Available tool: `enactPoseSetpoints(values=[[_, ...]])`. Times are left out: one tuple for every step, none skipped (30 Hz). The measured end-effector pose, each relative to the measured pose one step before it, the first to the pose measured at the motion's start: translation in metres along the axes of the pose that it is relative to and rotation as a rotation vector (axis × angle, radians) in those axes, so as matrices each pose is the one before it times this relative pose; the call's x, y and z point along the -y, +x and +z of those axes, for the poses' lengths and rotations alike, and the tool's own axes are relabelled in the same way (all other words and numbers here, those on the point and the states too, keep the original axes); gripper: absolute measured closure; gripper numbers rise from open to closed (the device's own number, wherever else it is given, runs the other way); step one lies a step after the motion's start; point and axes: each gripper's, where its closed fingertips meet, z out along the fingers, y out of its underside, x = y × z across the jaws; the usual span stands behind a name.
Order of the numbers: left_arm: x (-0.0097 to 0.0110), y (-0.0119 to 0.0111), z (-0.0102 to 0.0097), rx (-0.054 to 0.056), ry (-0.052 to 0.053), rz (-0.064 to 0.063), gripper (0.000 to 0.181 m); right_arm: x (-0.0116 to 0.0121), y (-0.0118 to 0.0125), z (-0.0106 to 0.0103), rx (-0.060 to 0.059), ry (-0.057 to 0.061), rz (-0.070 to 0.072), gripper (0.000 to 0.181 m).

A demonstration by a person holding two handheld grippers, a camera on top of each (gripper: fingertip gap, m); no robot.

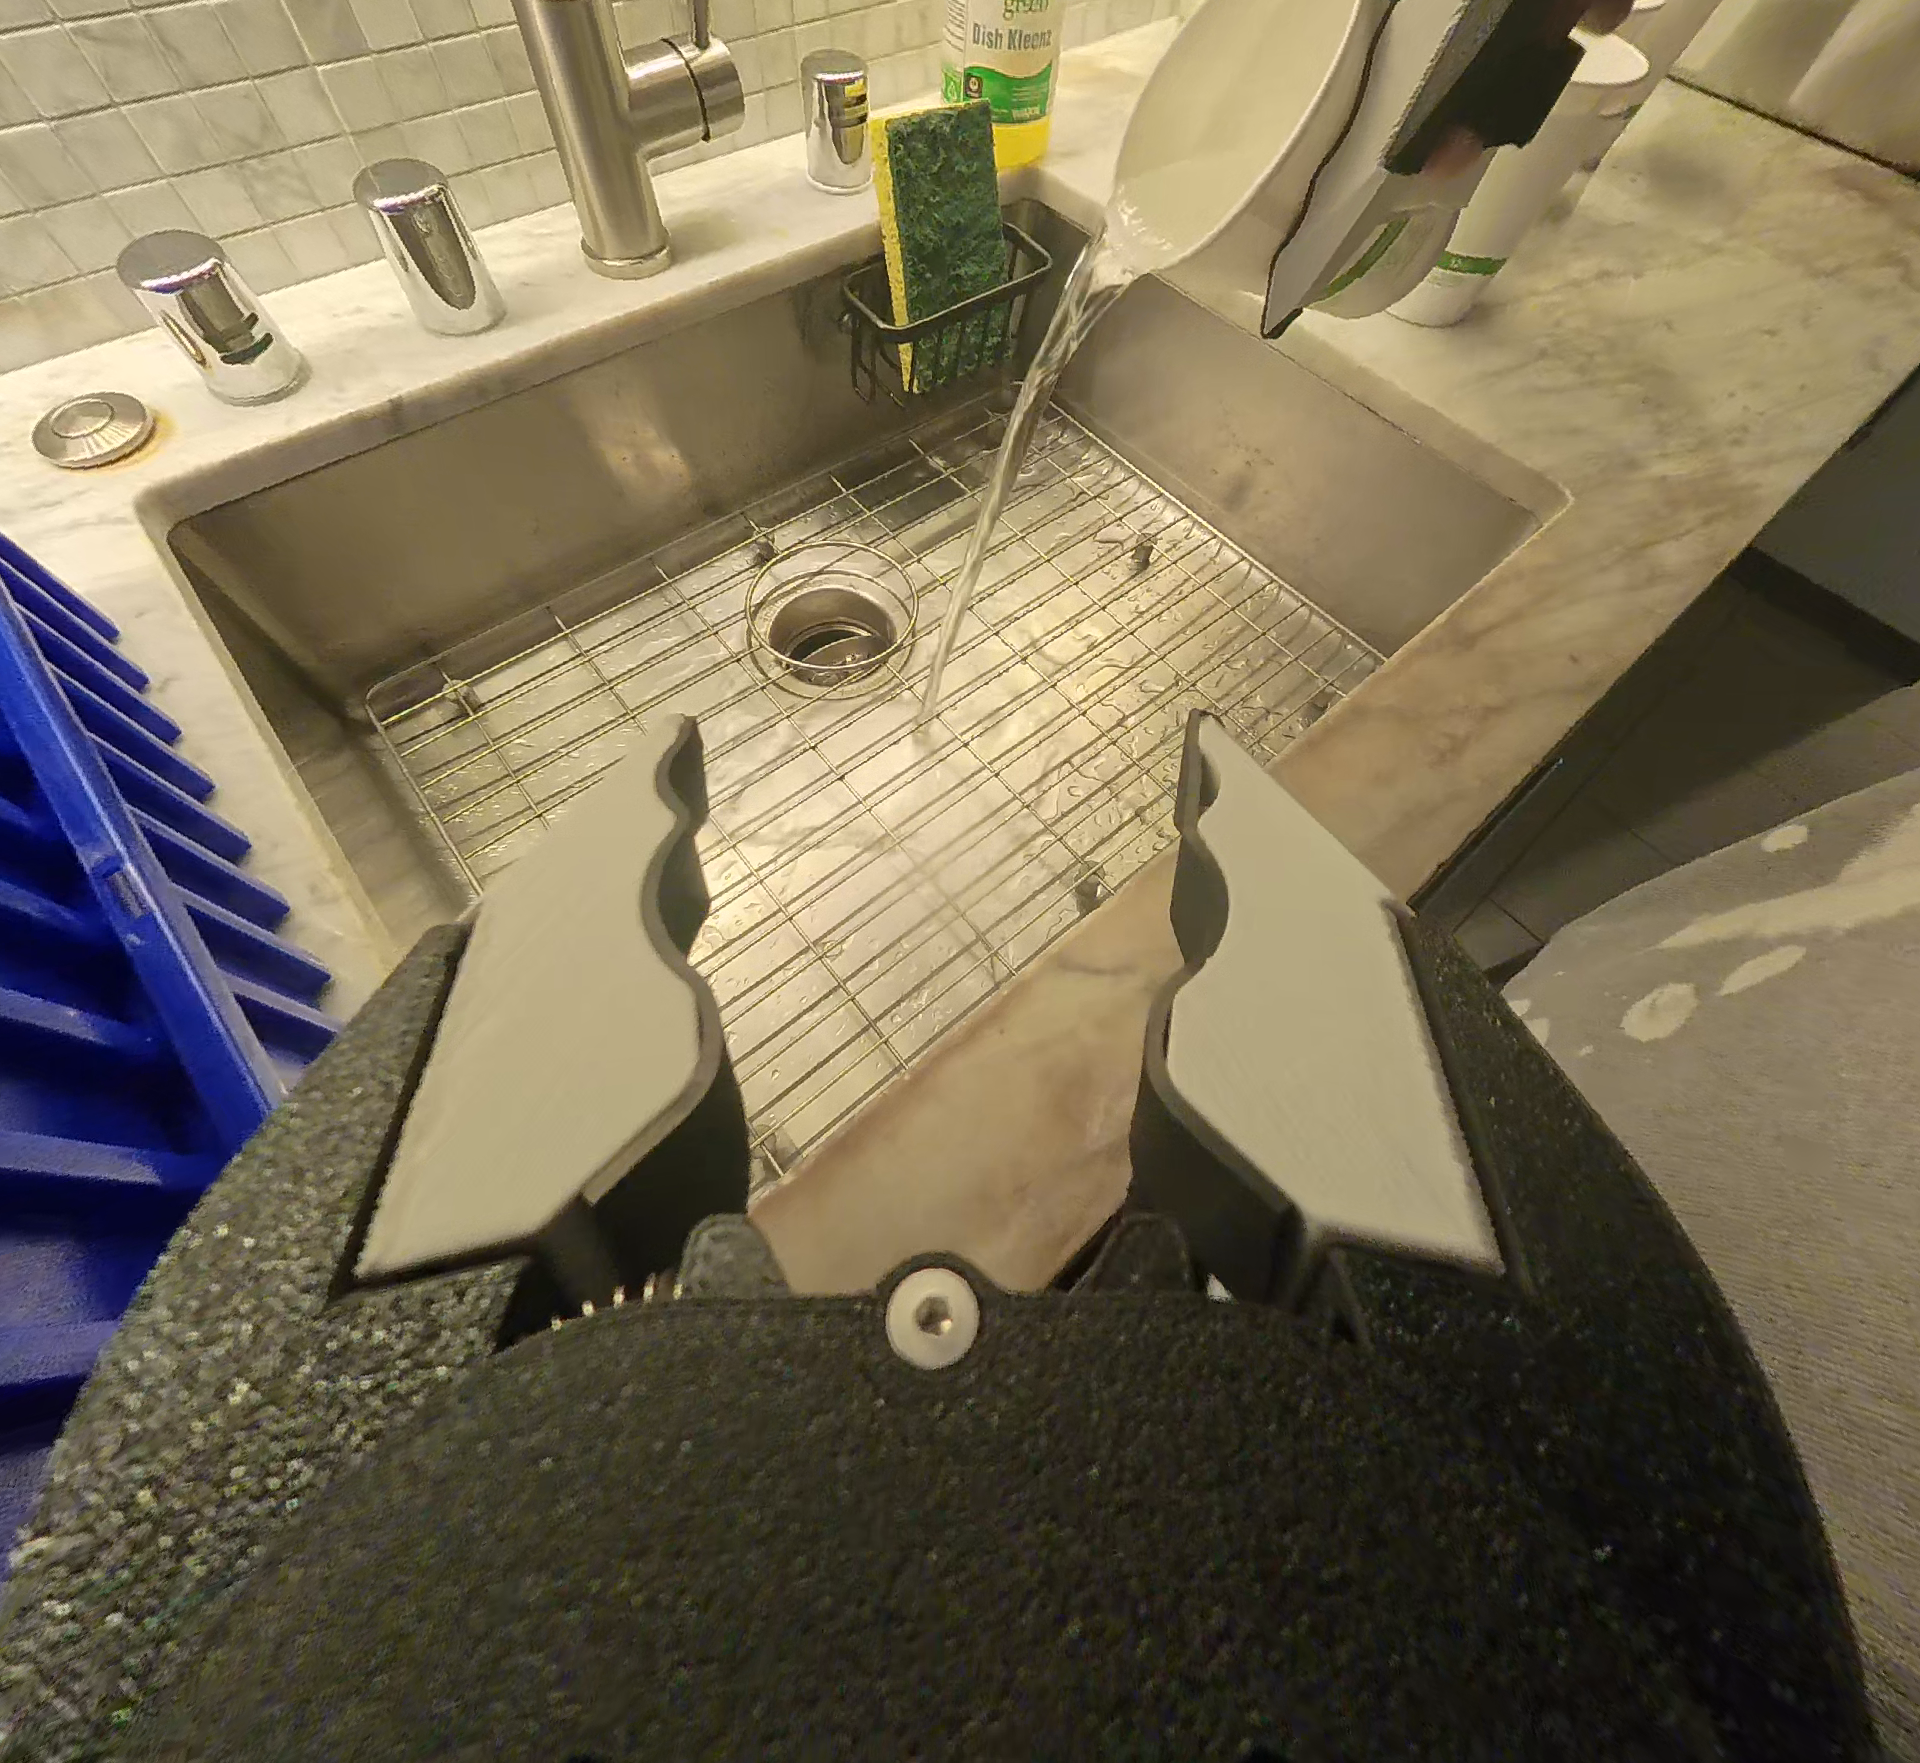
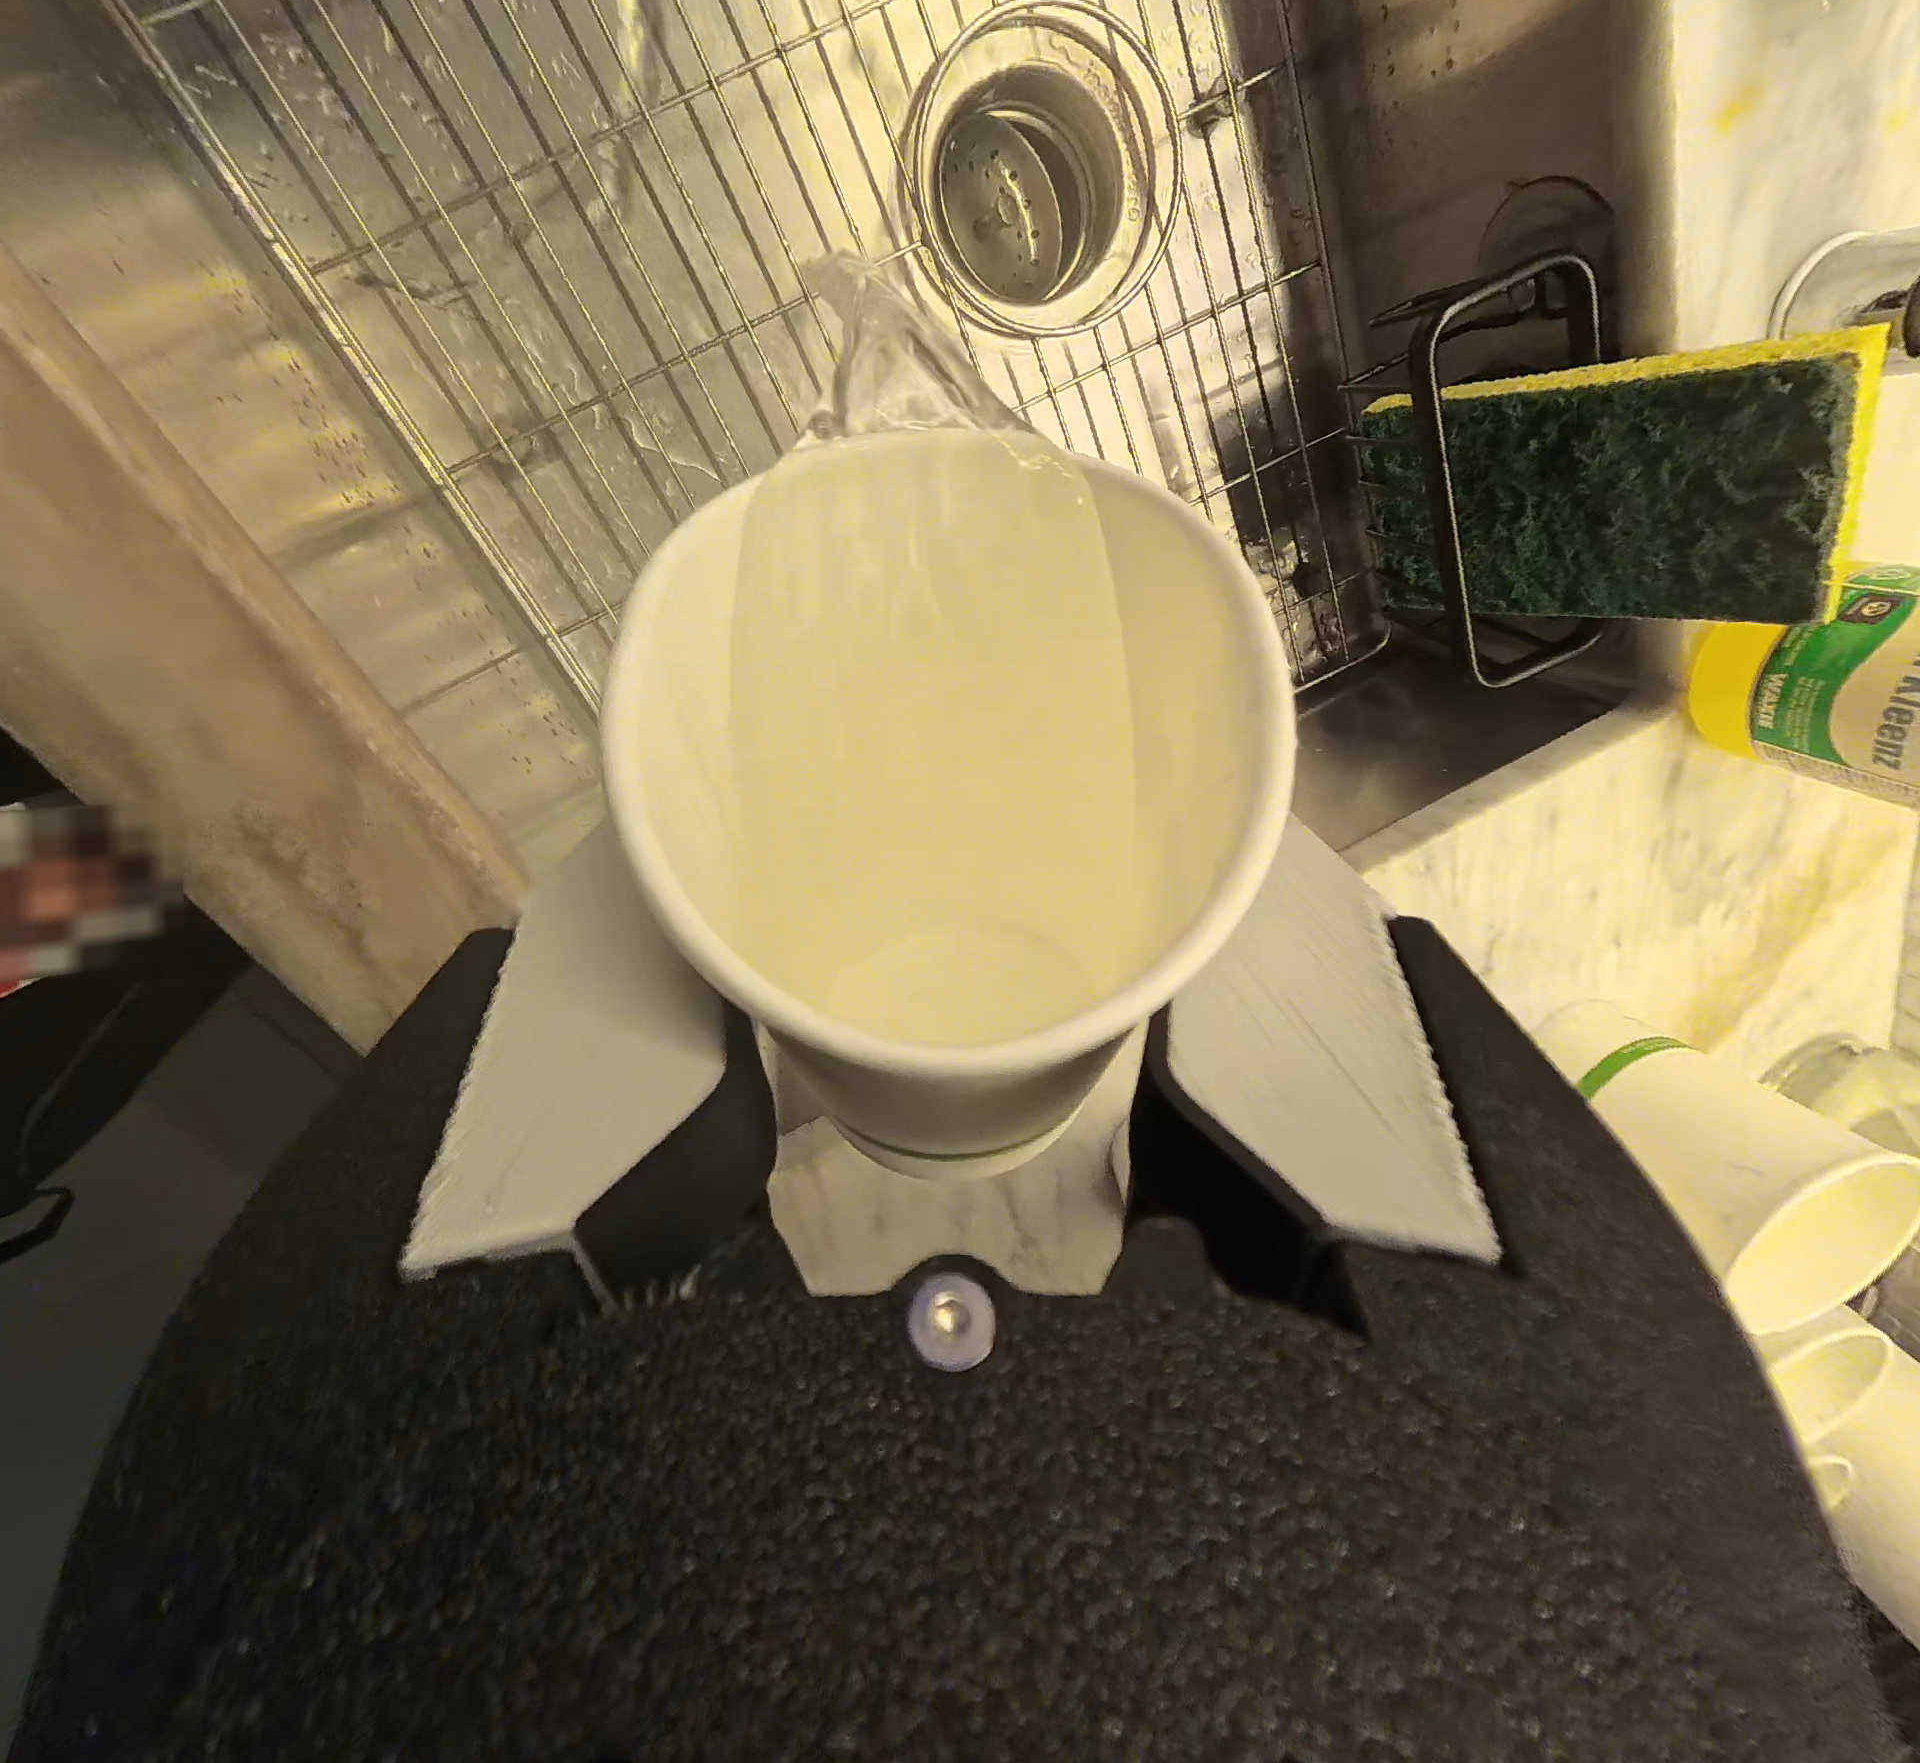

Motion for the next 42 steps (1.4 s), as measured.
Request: enactPoseSetpoints(values=[[-0.00017,0.00001,0.00022,-0.0003,-0.0006,0.0003,0.09,0.00043,0.00052,-0.00058,-0.0028,-0.004,-0.0059,0.101],[-0.00014,0.00003,0.00023,-0.0011,-0.0004,0.0,0.09,0.00007,0.0006,-0.00061,-0.0028,-0.0061,-0.0048,0.101],[0.00001,0.00005,0.00028,-0.001,-0.0003,-0.0003,0.09,-0.00022,-0.00008,-0.00063,0.0021,-0.0069,-0.0069,0.101],[-0.00013,-0.00025,0.00028,-0.0004,-0.0008,-0.0002,0.09,-0.00043,0.00037,-0.00058,-0.001,-0.0074,-0.0065,0.101],[0.00001,-0.00006,0.00034,-0.0012,-0.0007,0.0,0.09,-0.00072,0.00067,-0.00067,-0.0035,-0.0092,-0.009,0.101],[0.00015,-0.00003,0.00032,-0.0013,-0.0003,-0.0001,0.09,-0.00104,0.00008,-0.00065,0.0003,-0.0089,-0.0113,0.101],[0.00012,-0.0001,0.00024,-0.0009,-0.0002,0.0002,0.09,-0.00088,0.00042,-0.00075,-0.0018,-0.0082,-0.0083,0.101],[0.00017,-0.00013,0.00033,-0.001,-0.0002,0.0008,0.09,-0.00111,0.00044,-0.0008,-0.0019,-0.0085,-0.0092,0.101],[0.00014,0.00003,0.00032,-0.0015,-0.0004,0.001,0.09,-0.00118,0.00059,-0.00096,-0.003,-0.0083,-0.0122,0.101],[0.00009,0.00006,0.00037,-0.0011,-0.001,0.0011,0.09,-0.00135,0.00117,-0.00108,-0.0064,-0.0091,-0.0108,0.102],[-0.00007,-0.00005,0.00037,-0.001,-0.0016,0.0009,0.09,-0.0015,0.00109,-0.00099,-0.0051,-0.0092,-0.0116,0.102],[0.00004,0.00024,0.00041,-0.0023,-0.0017,0.0007,0.09,-0.00139,0.00099,-0.001,-0.0039,-0.0082,-0.011,0.102],[0.00028,0.00021,0.00038,-0.0015,-0.0003,0.001,0.09,-0.00115,0.00122,-0.00102,-0.0055,-0.0067,-0.0075,0.102],[0.00017,-0.00014,0.00038,0.0004,-0.0014,0.0008,0.09,-0.00101,0.0006,-0.00105,-0.0014,-0.0057,-0.0063,0.102],[-0.00015,0.00016,0.00054,-0.001,-0.0031,0.0004,0.09,-0.00102,0.00072,-0.00095,-0.0019,-0.0058,-0.0073,0.102],[-0.00013,0.00012,0.00059,-0.0018,-0.0034,-0.0004,0.09,-0.00092,0.00127,-0.00089,-0.0076,-0.0057,-0.0115,0.102],[-0.00004,-0.00007,0.00058,0.0006,-0.0024,-0.0009,0.09,-0.00101,0.00111,-0.00098,-0.0065,-0.0067,-0.0127,0.102],[0.0005,0.00001,0.0003,0.0008,0.0,-0.0003,0.09,-0.00087,0.00035,-0.00089,-0.0019,-0.006,-0.0092,0.102],[0.00077,0.00002,0.00022,0.0008,0.002,-0.0003,0.091,-0.00033,0.00032,-0.00093,-0.0008,-0.0036,-0.0058,0.102],[0.00092,0.0001,0.00015,0.0008,0.0028,0.0001,0.091,-0.00047,0.00014,-0.00076,-0.0005,-0.0045,-0.0079,0.102],[0.00087,0.00003,0.00013,0.0018,0.0024,0.0004,0.091,-0.00101,0.00068,-0.00067,-0.0044,-0.008,-0.0111,0.102],[0.00066,0.00008,0.00018,0.0008,0.0013,0.0002,0.091,-0.00112,0.00131,-0.00046,-0.0088,-0.009,-0.0126,0.102],[0.00049,0.00012,0.00017,0.0002,0.0006,-0.0005,0.091,-0.00112,0.00083,-0.00045,-0.004,-0.0087,-0.0105,0.102],[0.00058,0.00016,0.00028,-0.0001,0.0009,-0.0006,0.091,-0.00057,0.00044,-0.00048,-0.0009,-0.0057,-0.0075,0.102],[0.00064,0.00016,0.00025,-0.0003,0.0017,-0.0002,0.091,-0.00049,0.00073,-0.00048,-0.0029,-0.0058,-0.007,0.102],[0.00057,0.00023,0.00016,-0.0002,0.0016,0.0002,0.091,-0.00071,0.00079,-0.0004,-0.0032,-0.0074,-0.0079,0.102],[0.00077,0.00044,0.00018,-0.0011,0.0024,0.0005,0.091,-0.00036,0.00067,-0.0004,-0.002,-0.0052,-0.0059,0.102],[0.00078,0.00024,0.00005,-0.0001,0.0031,-0.0001,0.091,-0.0001,0.00092,-0.00046,-0.0021,-0.0034,-0.0033,0.102],[0.00072,0.0002,0.00008,0.0002,0.0023,-0.0002,0.091,-0.00022,0.00086,-0.00052,-0.0013,-0.0043,-0.0039,0.102],[0.00042,0.00023,0.00009,-0.0001,0.0005,0.0,0.092,-0.0006,0.001,-0.00059,-0.0019,-0.0064,-0.0059,0.102],[0.00019,0.00005,0.00028,0.0001,-0.0006,0.0003,0.091,-0.00033,0.00145,-0.00055,-0.0051,-0.0055,-0.0064,0.102],[0.00019,0.00011,0.00009,0.0004,0.0004,0.0006,0.091,-0.00042,0.00139,-0.00044,-0.0041,-0.0058,-0.0068,0.102],[0.00035,-0.00005,0.00012,-0.0001,0.0005,-0.0003,0.091,-0.00048,0.00135,-0.00055,-0.0046,-0.0063,-0.0082,0.102],[0.00009,-0.0001,0.00016,-0.0001,-0.0001,-0.0013,0.091,-0.00088,0.00193,-0.00029,-0.0083,-0.0088,-0.0084,0.102],[-0.00014,-0.00013,0.00029,-0.0002,-0.0008,-0.001,0.091,-0.00104,0.00171,-0.00026,-0.007,-0.0105,-0.0099,0.102],[-0.00009,-0.00001,0.00017,-0.0006,-0.0007,-0.0004,0.091,-0.00066,0.00134,-0.0003,-0.0036,-0.0077,-0.0082,0.102],[0.0001,-0.00006,0.00017,-0.0003,0.0,0.0,0.091,-0.0005,0.00145,-0.00035,-0.0047,-0.0071,-0.0063,0.102],[0.00016,0.0,0.00021,-0.0002,0.0005,0.0004,0.091,-0.00099,0.00159,-0.0002,-0.006,-0.0109,-0.0097,0.102],[0.00032,0.00003,0.00005,-0.0005,0.0007,0.0007,0.091,-0.00127,0.00138,-0.00019,-0.0048,-0.0119,-0.0112,0.101],[0.00018,-0.00008,0.00021,-0.0005,0.0006,0.0006,0.091,-0.00083,0.00142,-0.00015,-0.0037,-0.0091,-0.0069,0.101],[0.00002,-0.00004,0.00029,-0.0008,-0.0002,0.0005,0.091,-0.00071,0.00138,-0.00015,-0.0029,-0.0083,-0.0057,0.101],[-0.00002,-0.00009,0.00026,-0.0005,-0.0006,0.0005,0.091,-0.00104,0.00148,-0.0002,-0.0041,-0.0105,-0.0092,0.101]])
